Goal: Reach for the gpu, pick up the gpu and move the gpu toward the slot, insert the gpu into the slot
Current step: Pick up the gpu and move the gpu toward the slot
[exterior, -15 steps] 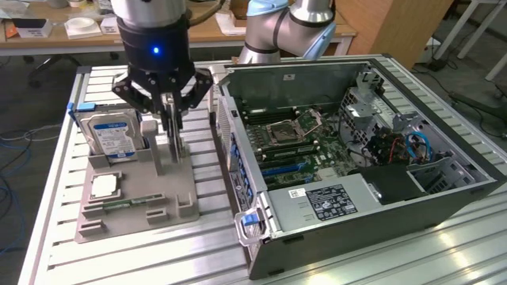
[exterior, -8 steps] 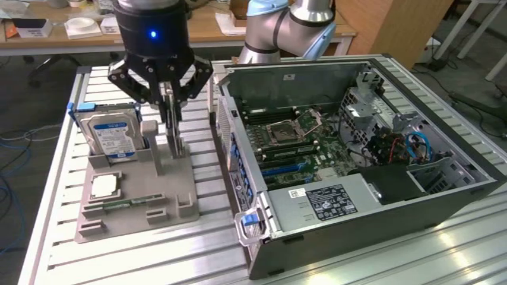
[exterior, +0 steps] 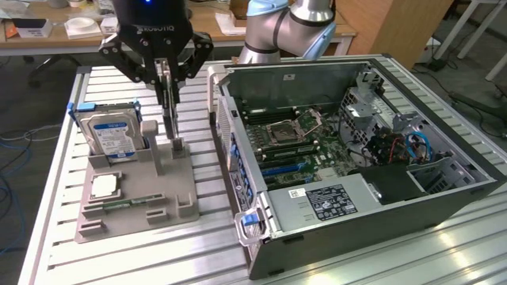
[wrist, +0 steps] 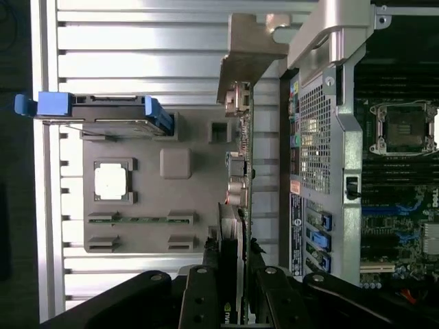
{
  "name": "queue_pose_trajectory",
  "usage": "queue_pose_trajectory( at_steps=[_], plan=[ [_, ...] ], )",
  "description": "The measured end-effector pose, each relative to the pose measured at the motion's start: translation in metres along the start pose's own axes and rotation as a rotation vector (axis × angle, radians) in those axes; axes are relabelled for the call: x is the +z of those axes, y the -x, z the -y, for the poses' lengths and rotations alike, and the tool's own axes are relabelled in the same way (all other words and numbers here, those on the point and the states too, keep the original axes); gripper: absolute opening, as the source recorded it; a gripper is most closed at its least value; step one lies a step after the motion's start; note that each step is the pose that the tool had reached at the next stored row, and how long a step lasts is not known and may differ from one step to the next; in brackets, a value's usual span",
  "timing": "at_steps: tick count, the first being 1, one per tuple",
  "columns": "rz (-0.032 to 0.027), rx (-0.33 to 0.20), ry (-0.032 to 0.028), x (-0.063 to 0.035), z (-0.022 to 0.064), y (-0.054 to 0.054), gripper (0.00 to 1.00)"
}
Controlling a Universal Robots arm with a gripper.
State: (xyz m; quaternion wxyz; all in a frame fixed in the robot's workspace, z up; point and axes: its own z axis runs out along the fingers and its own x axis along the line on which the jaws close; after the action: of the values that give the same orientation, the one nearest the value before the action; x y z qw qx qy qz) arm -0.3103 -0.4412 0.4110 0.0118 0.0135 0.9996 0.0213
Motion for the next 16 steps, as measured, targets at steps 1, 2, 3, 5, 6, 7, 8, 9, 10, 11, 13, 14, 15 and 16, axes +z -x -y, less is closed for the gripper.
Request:
queue_pose_trajectory(
  at_steps=[1,2,3,5,6,7,8,9,10,11,13,14,15,16],
  plan=[
    [0.0006,0.000,0.0002,0.0000,0.0000,0.000,0.27],
    [0.0008,0.000,0.0002,0.0000,0.0001,0.000,0.27],
    [0.0009,0.000,0.0002,0.0000,0.0001,0.000,0.27],
    [0.0008,0.000,-0.0001,-0.0001,0.0000,0.000,0.27],
    [0.0007,0.000,-0.0001,-0.0001,-0.0001,0.002,0.27],
    [0.0007,0.000,-0.0001,0.0000,-0.0002,0.004,0.27],
    [0.0008,0.000,0.0000,0.0001,-0.0002,0.006,0.27],
    [0.0008,0.000,0.0003,0.0002,-0.0003,0.009,0.27],
    [0.0007,0.000,0.0004,0.0001,-0.0004,0.012,0.27],
    [0.0007,0.000,0.0007,0.0003,-0.0005,0.016,0.27],
    [0.0008,0.000,0.0010,0.0005,-0.0006,0.023,0.27],
    [0.0008,0.000,0.0011,0.0006,-0.0008,0.027,0.27],
    [0.0008,0.000,0.0011,0.0007,-0.0009,0.030,0.27],
    [0.0007,0.000,0.0011,0.0007,-0.0009,0.033,0.27]
  ],
)
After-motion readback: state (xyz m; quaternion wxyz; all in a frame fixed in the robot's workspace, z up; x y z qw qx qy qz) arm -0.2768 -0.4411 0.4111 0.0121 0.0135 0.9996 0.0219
